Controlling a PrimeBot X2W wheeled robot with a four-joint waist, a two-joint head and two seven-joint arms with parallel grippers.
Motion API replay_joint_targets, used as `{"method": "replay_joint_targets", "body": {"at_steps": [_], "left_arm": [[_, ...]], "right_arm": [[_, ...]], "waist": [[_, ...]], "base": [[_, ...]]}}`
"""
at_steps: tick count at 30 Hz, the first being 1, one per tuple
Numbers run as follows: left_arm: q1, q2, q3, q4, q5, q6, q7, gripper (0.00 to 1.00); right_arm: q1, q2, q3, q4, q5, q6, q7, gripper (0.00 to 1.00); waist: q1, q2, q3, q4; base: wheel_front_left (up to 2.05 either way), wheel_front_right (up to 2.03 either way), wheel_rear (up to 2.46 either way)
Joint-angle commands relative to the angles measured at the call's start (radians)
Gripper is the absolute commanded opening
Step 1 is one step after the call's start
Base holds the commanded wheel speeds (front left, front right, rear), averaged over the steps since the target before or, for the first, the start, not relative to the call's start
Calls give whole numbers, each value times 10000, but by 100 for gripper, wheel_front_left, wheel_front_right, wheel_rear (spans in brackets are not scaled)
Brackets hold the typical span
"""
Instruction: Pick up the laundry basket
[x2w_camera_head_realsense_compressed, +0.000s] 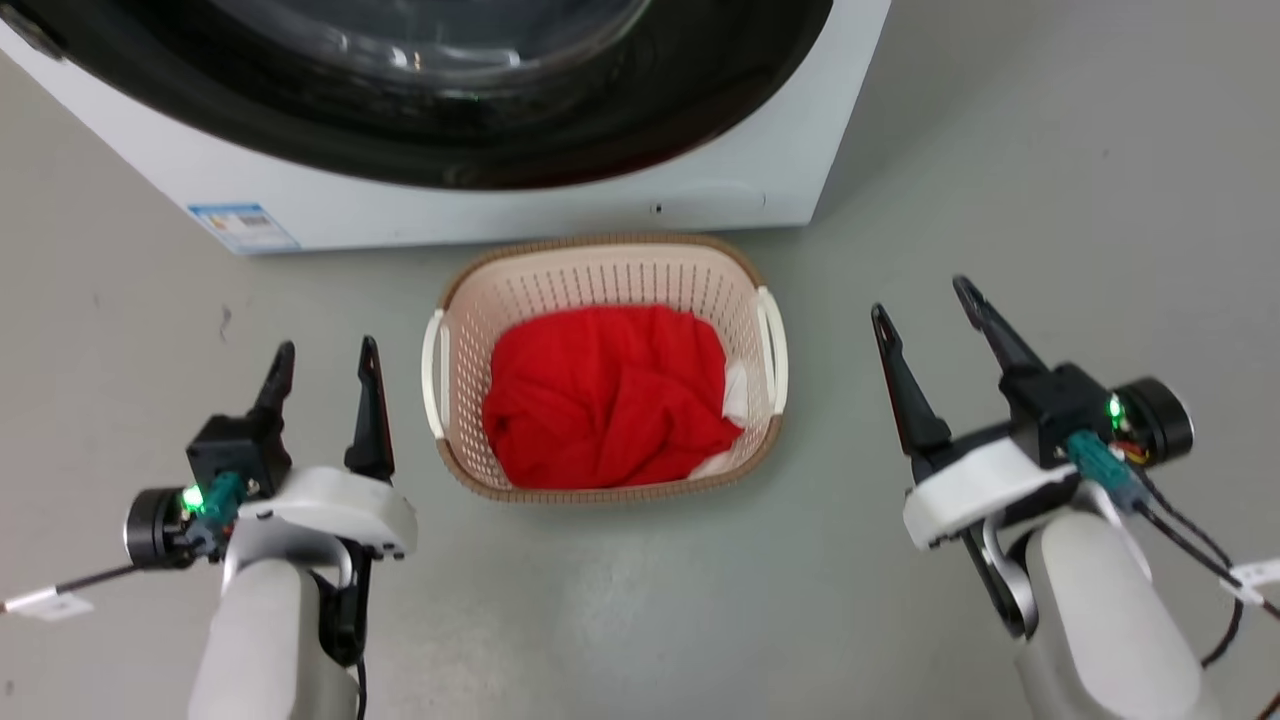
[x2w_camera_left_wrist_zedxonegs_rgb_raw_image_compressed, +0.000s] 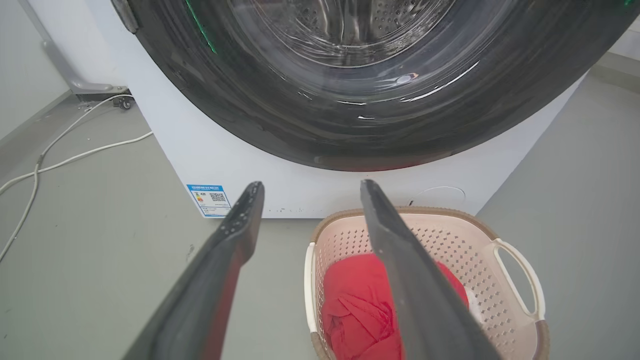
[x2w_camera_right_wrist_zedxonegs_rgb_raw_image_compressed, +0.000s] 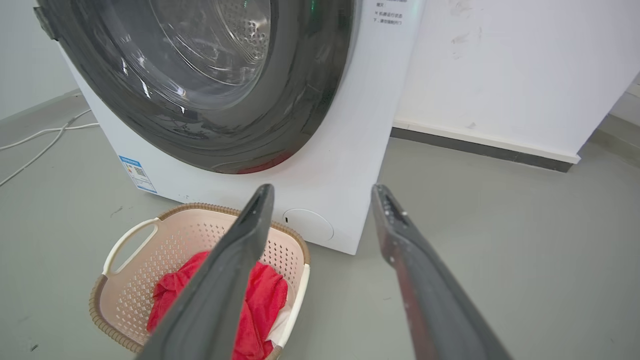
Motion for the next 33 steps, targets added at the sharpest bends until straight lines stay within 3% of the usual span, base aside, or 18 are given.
{"method": "replay_joint_targets", "body": {"at_steps": [1,19,20,33], "left_arm": [[-287,71,37,124,47,-66,-28,100],[-3396,573,243,2954,28,-411,-28,100],[-3804,641,195,3357,38,-423,-28,100],[-5769,1086,-431,5076,-151,-507,-28,100]], "right_arm": [[-314,-23,30,113,-98,-7,-25,100],[-3598,-22,653,3170,-960,-7,-25,100],[-4097,-22,790,3778,-1131,-7,-25,100],[-6188,-20,1109,6080,-1378,-7,-25,100]], "waist": [[-1,0,696,52],[-1,0,3509,152],[-1,0,3862,175],[-1,0,5210,295]], "base": [[0,0,0],[0,0,0],[0,0,0],[0,0,0]]}}
